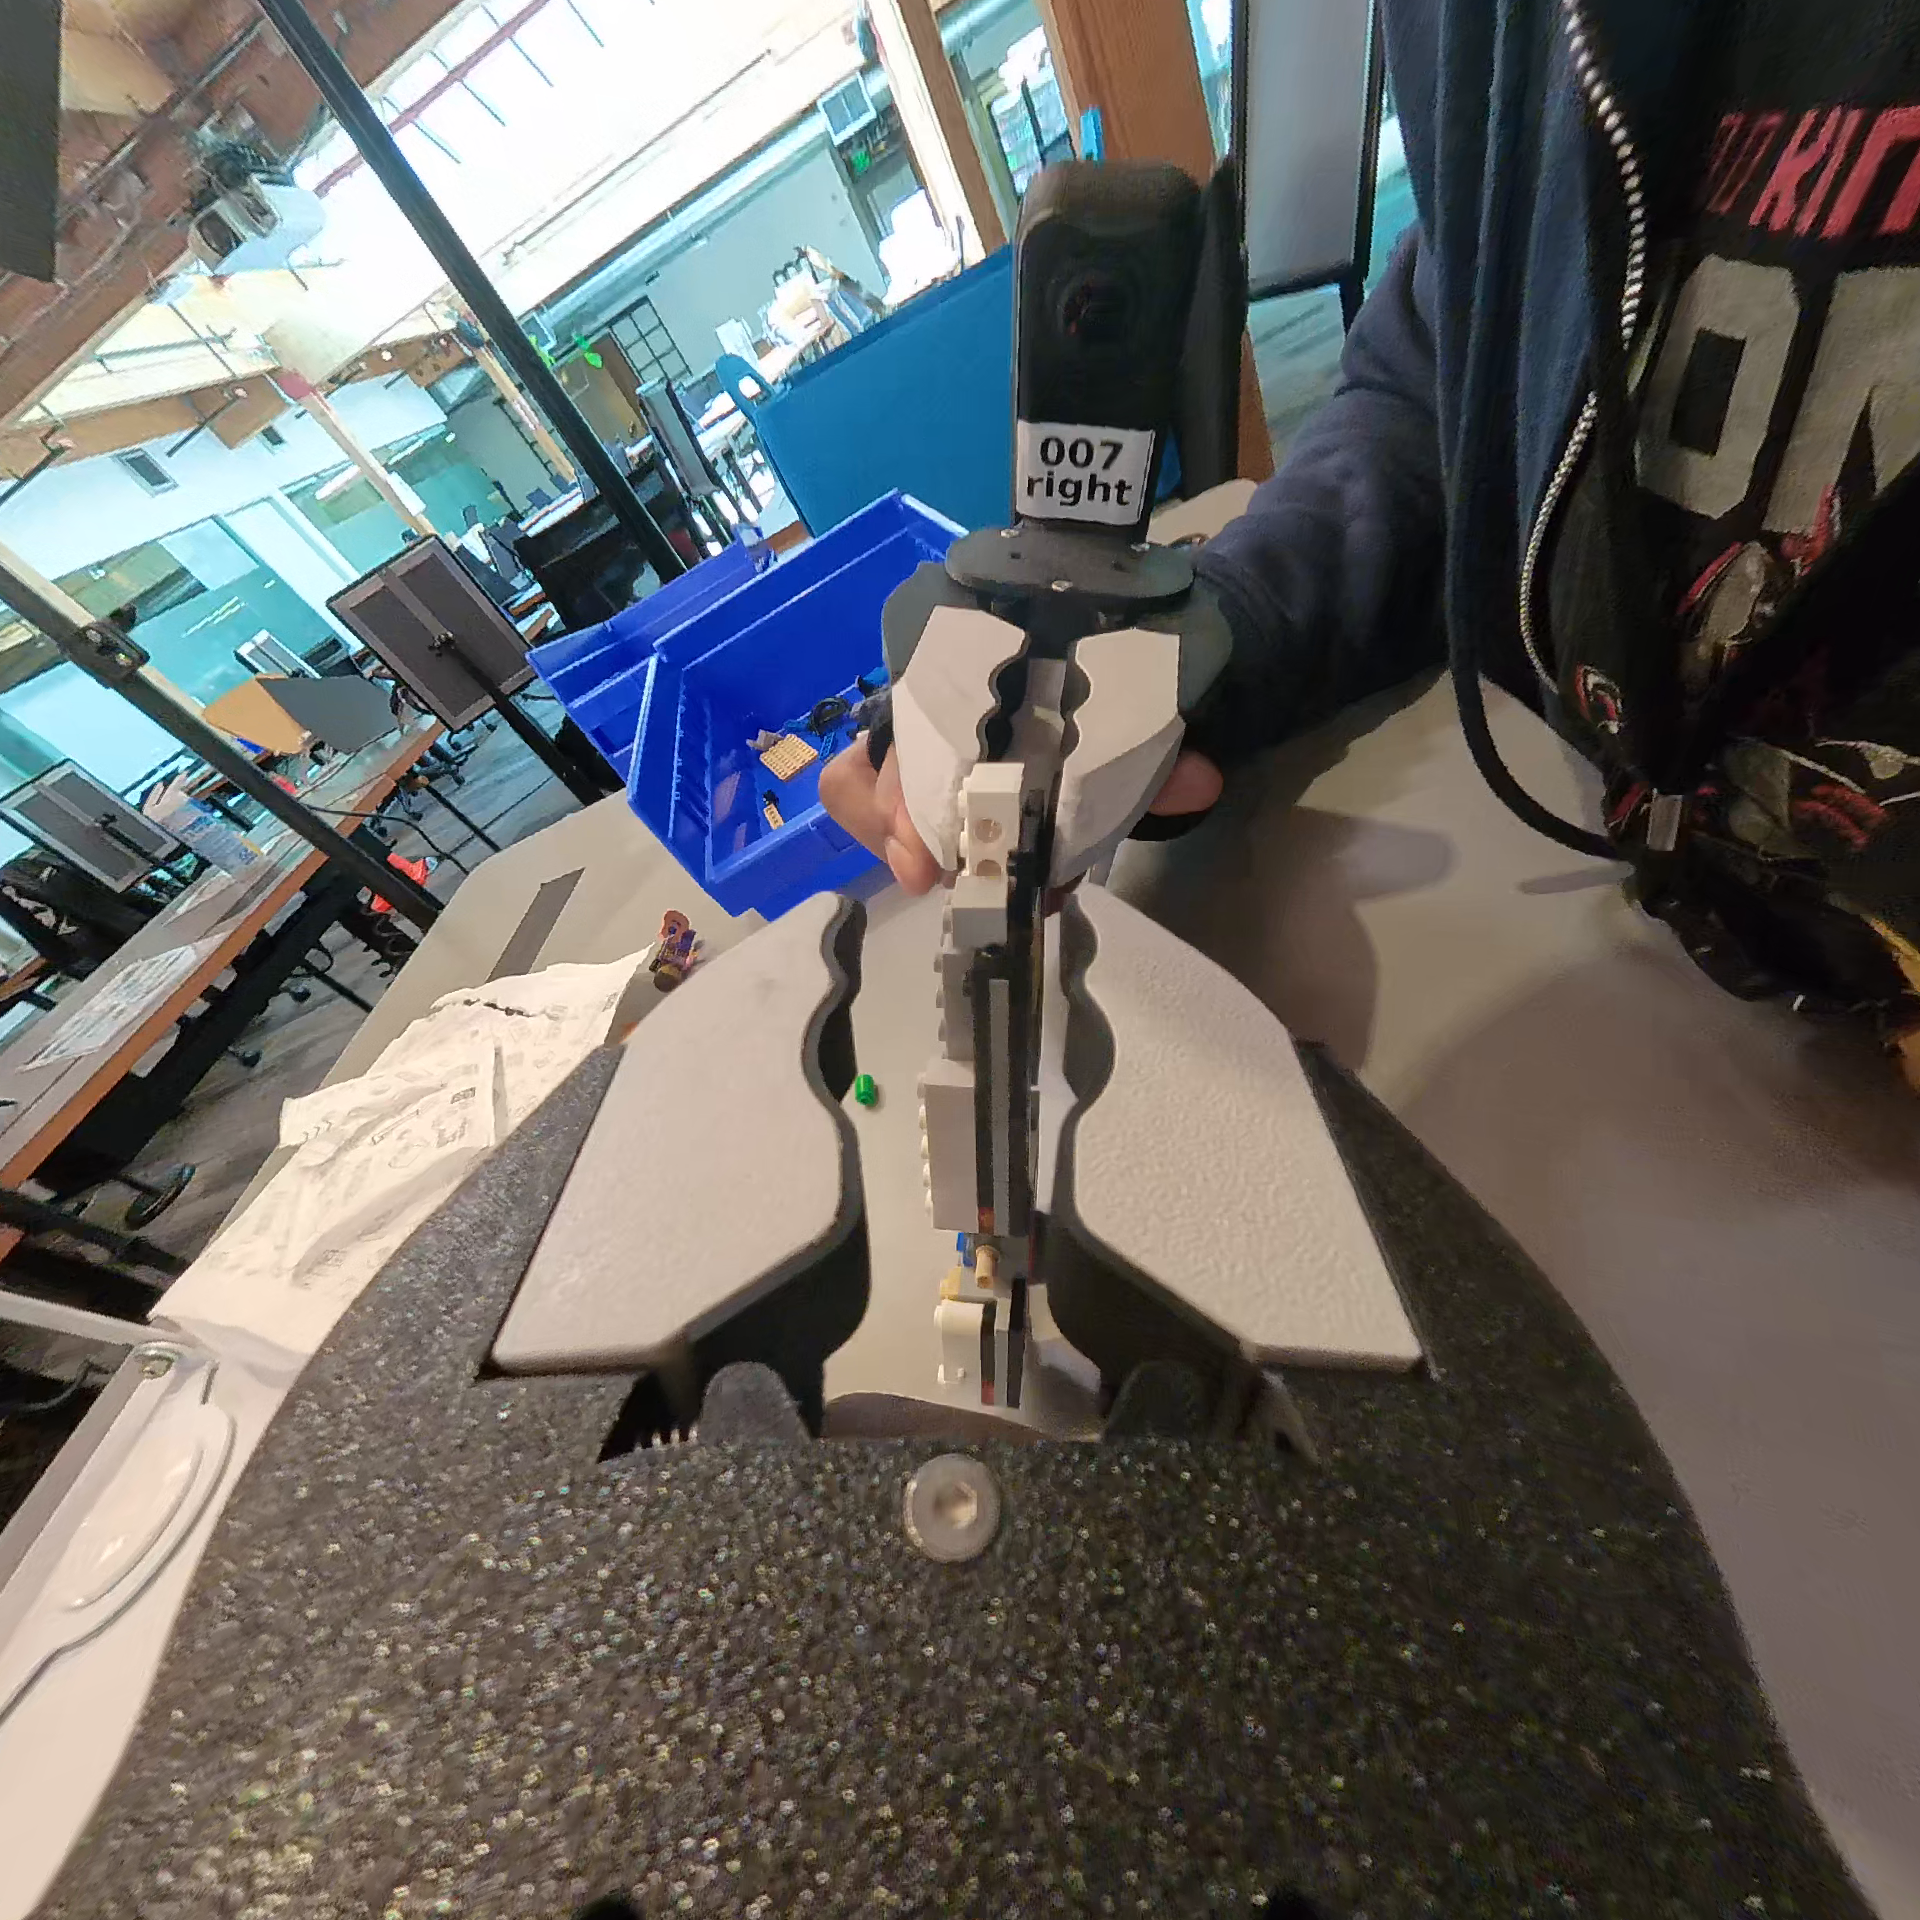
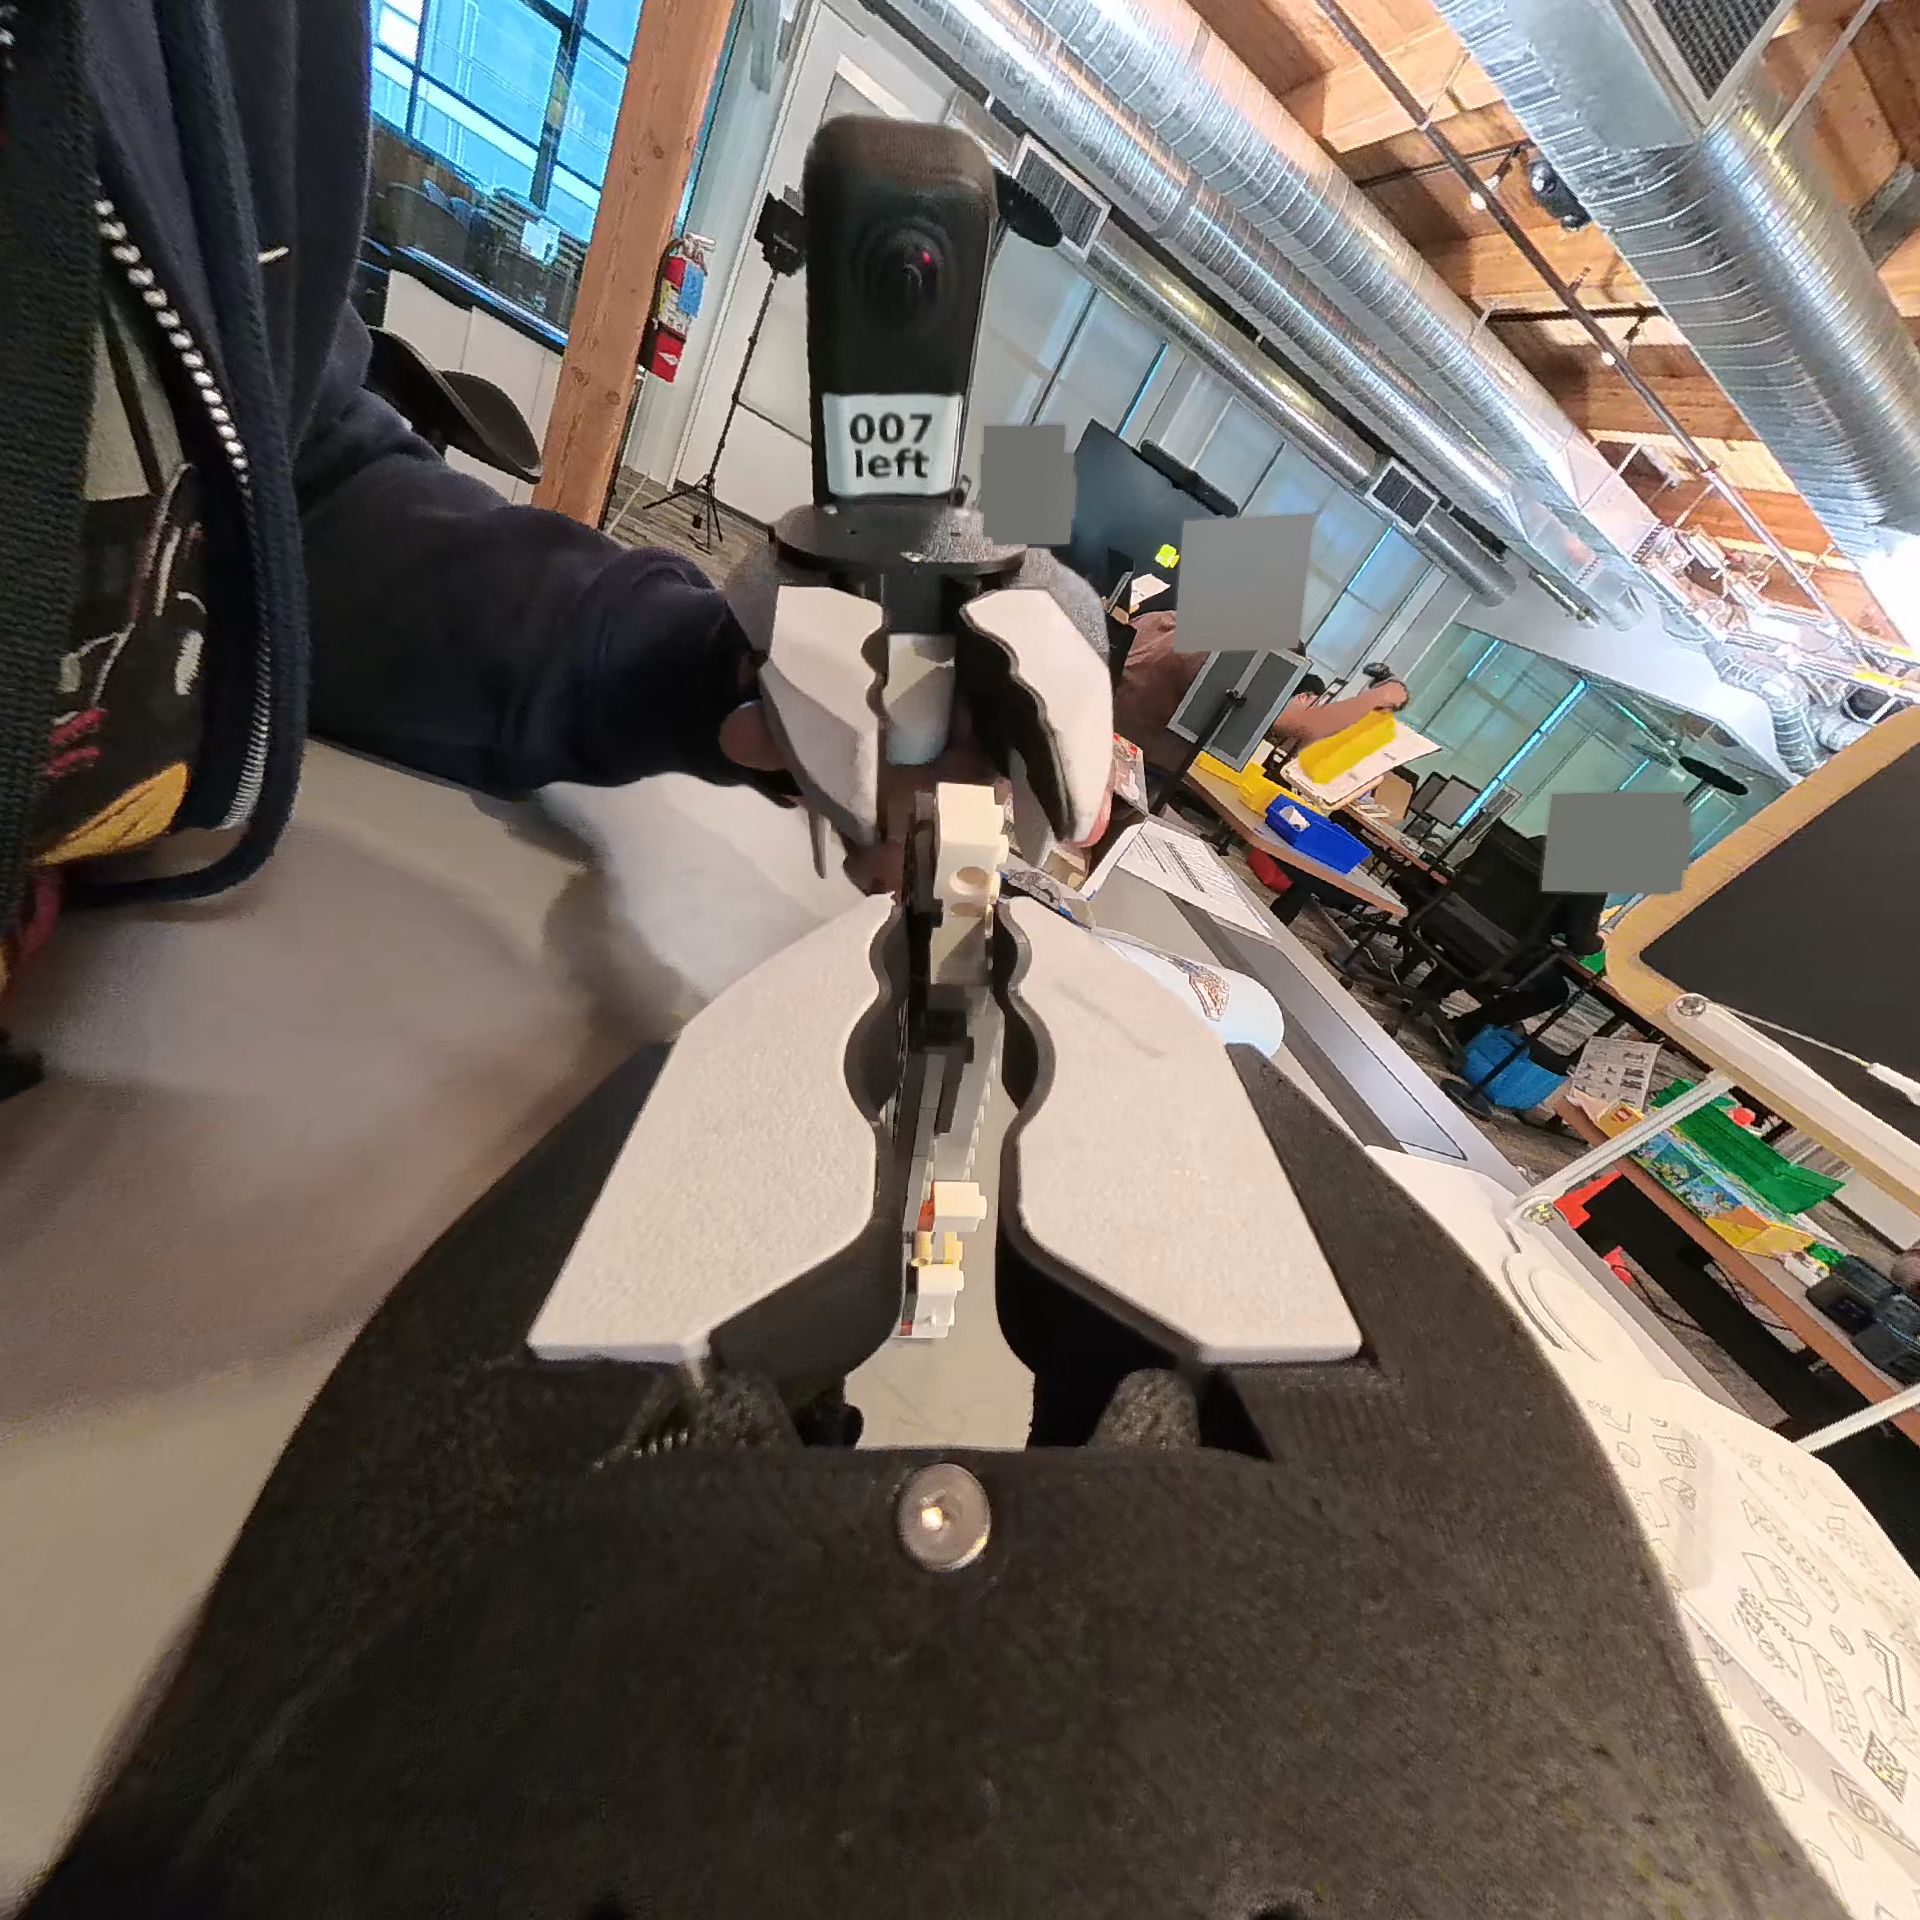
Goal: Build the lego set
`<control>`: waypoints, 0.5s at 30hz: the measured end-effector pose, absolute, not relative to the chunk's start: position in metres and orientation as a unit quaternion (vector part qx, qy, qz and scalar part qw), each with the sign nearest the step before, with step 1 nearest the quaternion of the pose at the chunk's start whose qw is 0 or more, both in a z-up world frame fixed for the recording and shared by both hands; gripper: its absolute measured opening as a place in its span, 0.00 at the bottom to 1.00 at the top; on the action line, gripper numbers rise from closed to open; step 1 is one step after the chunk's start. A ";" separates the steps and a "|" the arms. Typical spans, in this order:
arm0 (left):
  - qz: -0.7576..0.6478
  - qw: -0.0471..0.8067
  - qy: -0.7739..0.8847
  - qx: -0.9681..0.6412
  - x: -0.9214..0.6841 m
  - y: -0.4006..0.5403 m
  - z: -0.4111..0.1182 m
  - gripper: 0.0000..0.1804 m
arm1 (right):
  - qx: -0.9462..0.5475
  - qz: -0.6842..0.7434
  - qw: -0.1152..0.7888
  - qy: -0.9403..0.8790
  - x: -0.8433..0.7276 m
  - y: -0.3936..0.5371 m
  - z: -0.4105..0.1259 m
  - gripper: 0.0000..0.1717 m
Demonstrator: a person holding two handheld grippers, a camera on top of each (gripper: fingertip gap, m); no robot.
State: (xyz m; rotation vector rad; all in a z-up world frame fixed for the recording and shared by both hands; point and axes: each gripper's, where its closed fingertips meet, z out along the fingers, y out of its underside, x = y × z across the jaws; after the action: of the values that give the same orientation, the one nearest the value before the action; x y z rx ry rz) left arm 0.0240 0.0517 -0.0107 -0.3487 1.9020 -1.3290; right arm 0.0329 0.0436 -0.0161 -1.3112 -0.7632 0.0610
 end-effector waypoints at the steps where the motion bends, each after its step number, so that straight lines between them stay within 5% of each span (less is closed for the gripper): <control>1: -0.515 0.391 0.751 -0.136 0.024 0.051 -0.011 0.20 | -0.594 0.027 0.726 -0.346 0.033 0.044 -0.016 0.09; 15: -0.445 0.410 0.788 -0.107 0.026 0.043 -0.017 0.15 | -0.592 0.016 0.724 -0.353 0.031 0.043 -0.016 0.09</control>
State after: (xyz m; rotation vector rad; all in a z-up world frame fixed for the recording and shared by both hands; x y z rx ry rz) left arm 0.0265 0.0432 -0.0166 -0.2706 1.9849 -1.1216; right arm 0.0312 0.0435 -0.0156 -1.3067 -0.7779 0.0358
